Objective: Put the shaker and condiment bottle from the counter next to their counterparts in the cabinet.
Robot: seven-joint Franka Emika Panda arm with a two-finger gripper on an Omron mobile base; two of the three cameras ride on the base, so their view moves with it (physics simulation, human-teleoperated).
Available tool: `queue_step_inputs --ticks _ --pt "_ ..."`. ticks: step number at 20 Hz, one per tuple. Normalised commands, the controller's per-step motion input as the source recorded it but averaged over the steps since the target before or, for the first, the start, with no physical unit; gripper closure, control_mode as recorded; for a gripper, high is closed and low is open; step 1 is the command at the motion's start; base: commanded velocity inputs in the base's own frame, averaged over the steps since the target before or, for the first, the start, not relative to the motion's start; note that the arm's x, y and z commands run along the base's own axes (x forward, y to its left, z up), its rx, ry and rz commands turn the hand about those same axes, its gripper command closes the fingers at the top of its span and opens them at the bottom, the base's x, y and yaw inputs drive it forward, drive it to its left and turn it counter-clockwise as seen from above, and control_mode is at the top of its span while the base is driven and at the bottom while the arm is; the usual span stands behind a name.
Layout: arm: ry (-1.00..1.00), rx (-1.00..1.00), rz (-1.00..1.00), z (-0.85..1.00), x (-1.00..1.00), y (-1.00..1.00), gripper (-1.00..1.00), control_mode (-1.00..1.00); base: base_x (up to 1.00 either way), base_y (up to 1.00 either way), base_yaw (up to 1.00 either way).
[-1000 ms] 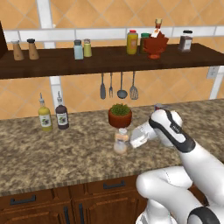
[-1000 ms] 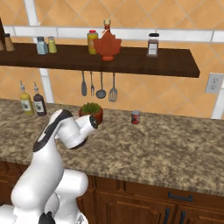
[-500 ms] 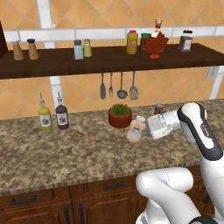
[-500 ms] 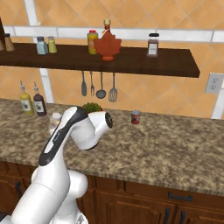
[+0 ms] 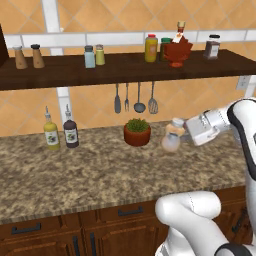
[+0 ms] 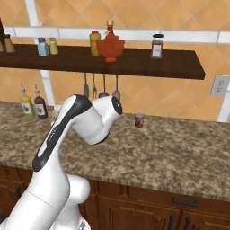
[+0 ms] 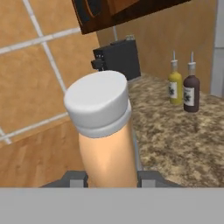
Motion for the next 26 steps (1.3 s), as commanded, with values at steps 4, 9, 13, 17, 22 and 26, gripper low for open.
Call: queue_step_inputs --ticks 4,9,13,17,22,26 --pt "0.00 -0.15 0.00 0.64 -0.33 -0.32 1.00 -1.00 0.00 0.00 0.00" --pt "0.00 -0.06 0.00 0.69 -0.21 -0.41 1.00 -1.00 0.00 0.00 0.00" --pt "0.00 -0.06 0.00 0.59 -0.16 -0.44 1.00 -1.00 0.00 0.00 0.00" --pt "0.00 -0.08 0.00 0.57 -0.20 -0.47 1.00 -1.00 0.00 0.00 0.00" --pt "0.00 -0.06 0.00 0.56 -0.11 -0.43 1.00 -1.00 0.00 0.00 0.00" --pt "0.00 -0.06 0.00 0.54 -0.02 -0.40 1.00 -1.00 0.00 0.00 0.00"
